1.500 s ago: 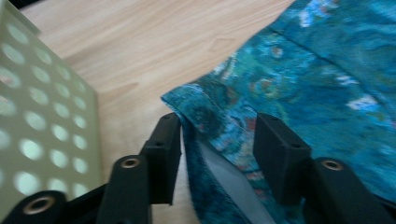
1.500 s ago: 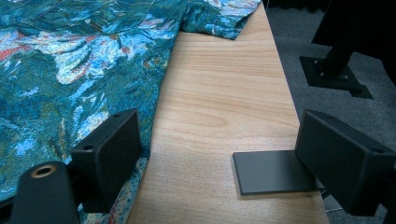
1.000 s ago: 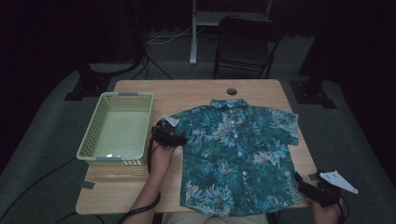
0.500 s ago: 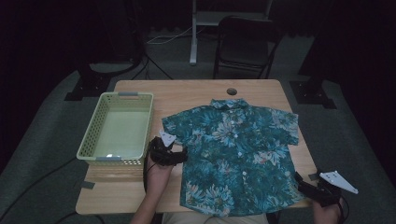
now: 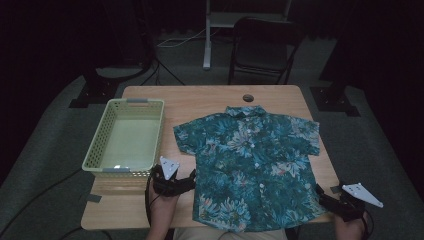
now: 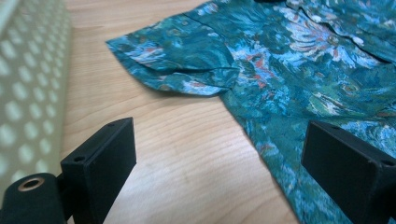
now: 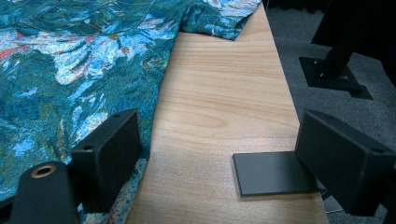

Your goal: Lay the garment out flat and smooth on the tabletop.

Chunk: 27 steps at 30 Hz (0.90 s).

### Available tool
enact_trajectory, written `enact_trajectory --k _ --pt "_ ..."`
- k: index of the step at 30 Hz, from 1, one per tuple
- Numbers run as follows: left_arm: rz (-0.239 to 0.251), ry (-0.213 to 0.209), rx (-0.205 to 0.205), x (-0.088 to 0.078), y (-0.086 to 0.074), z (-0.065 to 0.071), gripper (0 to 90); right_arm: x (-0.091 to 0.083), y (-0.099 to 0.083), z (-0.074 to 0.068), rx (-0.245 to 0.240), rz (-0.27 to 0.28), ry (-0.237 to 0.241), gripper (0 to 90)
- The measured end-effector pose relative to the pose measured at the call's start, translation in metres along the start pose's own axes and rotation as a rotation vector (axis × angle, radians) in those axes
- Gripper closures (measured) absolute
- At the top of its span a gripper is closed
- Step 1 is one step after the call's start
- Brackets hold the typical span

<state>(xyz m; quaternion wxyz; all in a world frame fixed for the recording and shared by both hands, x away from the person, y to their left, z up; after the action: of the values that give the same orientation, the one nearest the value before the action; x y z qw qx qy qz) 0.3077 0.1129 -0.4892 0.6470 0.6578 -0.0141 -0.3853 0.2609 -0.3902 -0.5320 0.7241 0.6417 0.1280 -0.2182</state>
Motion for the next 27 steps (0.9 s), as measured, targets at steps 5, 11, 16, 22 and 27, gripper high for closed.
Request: enact_trajectory --k 5,11,16,22,27 --pt "0.024 -0.017 -0.013 -0.014 -0.007 0.001 11.0 0.0 0.0 0.0 0.0 0.0 0.0 13.4" --pt "0.037 0.002 -0.025 -0.036 -0.023 0.001 11.0 0.0 0.0 0.0 -0.002 0.001 -0.001 13.4" --pt "0.043 0.007 -0.042 -0.042 -0.032 0.002 11.0 0.0 0.0 0.0 -0.001 0.0 -0.001 13.4" --pt "0.032 0.014 -0.042 -0.044 -0.047 0.011 10.9 0.0 0.0 0.0 -0.002 0.0 -0.002 13.4" --pt "0.028 0.08 -0.036 -0.05 -0.06 0.019 11.0 0.0 0.0 0.0 -0.002 0.0 -0.002 13.4"
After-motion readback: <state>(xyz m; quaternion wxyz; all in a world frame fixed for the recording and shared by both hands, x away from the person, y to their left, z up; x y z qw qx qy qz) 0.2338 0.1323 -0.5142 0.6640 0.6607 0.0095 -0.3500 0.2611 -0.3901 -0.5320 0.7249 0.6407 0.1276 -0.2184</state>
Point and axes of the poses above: each handheld gripper's, and its own axes: x roughly forward along the jaws, y roughly out of its top, z roughly to its right, the point moved 4 cm from there along x, roughly forward along the jaws, and after that the axes turned 14 degrees about -y, right-handed, at the moved point
